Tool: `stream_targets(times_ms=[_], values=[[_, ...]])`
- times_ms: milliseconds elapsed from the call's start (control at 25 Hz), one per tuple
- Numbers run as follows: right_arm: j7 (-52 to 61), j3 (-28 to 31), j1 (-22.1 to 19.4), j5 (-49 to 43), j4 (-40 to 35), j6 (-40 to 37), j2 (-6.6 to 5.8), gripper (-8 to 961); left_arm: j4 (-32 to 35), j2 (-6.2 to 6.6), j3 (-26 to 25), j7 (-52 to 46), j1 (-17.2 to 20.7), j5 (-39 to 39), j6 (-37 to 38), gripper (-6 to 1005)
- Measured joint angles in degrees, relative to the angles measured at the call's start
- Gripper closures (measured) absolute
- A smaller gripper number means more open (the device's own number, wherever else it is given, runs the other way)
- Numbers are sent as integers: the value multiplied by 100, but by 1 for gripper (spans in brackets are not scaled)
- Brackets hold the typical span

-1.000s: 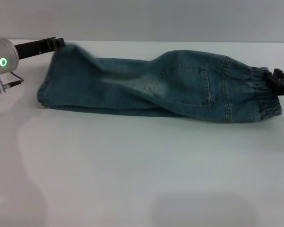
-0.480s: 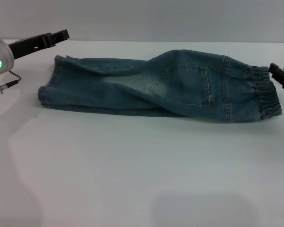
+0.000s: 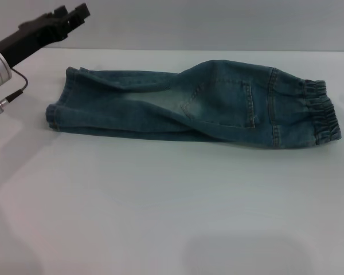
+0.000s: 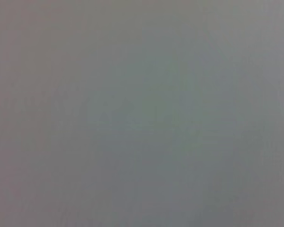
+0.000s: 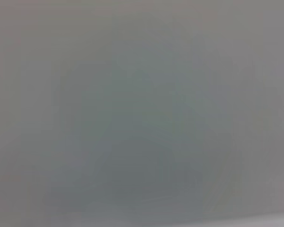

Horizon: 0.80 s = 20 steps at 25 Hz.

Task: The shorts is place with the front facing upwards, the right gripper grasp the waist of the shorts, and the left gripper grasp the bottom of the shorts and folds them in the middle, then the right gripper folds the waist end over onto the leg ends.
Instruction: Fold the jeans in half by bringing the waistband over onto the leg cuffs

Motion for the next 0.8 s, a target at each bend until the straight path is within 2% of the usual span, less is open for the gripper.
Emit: stream_targets(times_ms=[80, 160, 280, 440, 600, 800], values=[[750, -67, 119, -557, -250, -238, -199, 495, 0, 0, 0, 0, 0, 0, 0, 384], [1453, -103, 305, -1120, -460, -403, -406, 495, -203, -13, 3, 824, 52, -466, 494, 385], [2329, -103, 621, -2102, -793, -530, -556, 495, -342, -7, 4, 1176, 62, -685, 693, 387], [2828, -134, 1110, -3243, -957, -569, -627, 494, -409, -21, 5, 1356, 69, -801, 793, 389], [2945, -490, 1447, -3783, -877, -589, -651, 380, -442, -25, 5, 1400, 72, -816, 864, 392], [3147, -835, 1594, -3947, -824, -614, -536, 261, -568, -25, -42, 1526, 106, -883, 931, 394]])
